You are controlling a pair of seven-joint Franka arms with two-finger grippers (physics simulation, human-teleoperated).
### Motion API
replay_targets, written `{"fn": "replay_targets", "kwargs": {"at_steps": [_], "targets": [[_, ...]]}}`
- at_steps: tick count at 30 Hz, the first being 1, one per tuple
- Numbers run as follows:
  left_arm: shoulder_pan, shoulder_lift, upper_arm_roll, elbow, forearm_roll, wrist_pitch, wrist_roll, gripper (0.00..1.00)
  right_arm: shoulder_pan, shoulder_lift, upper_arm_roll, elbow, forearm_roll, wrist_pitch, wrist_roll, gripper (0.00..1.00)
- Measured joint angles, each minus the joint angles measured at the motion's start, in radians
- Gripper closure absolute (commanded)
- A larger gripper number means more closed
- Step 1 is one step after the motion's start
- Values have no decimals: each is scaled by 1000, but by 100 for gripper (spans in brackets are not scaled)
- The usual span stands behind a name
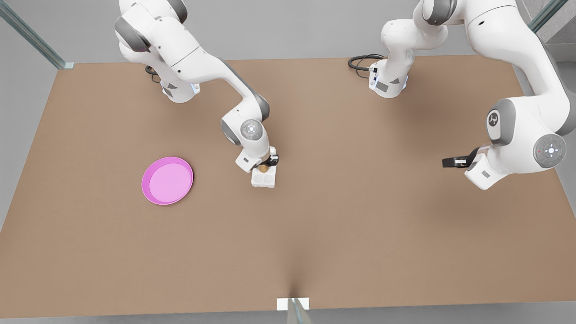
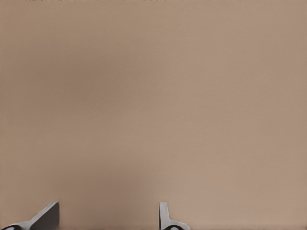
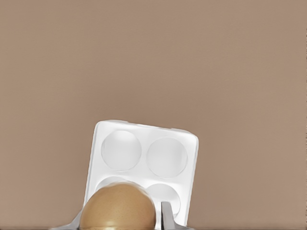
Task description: Pack egg into the box and close the box lid
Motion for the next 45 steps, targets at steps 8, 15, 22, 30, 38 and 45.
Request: {"fn": "replay_targets", "kwargs": {"at_steps": [8, 15, 22, 30, 38, 45], "targets": [[-1, 5, 0, 1, 1, 1, -1, 0, -147, -147, -12, 98, -18, -325, -151, 0], [-287, 102, -355, 113, 37, -56, -412, 0, -478, -518, -202, 193, -7, -746, -744, 0], [-623, 272, -356, 158, -9, 223, -710, 0, -912, -432, -160, 300, 14, -755, -746, 0], [-702, 379, -356, 150, -104, 404, -783, 29, -651, -222, -74, 539, 21, -811, -735, 0], [-772, 479, -350, 149, -91, 543, -793, 29, -637, -218, -78, 557, 16, -802, -748, 0], [-774, 508, -346, 147, -20, 562, -917, 28, -638, -218, -80, 557, 21, -802, -746, 0]]}}
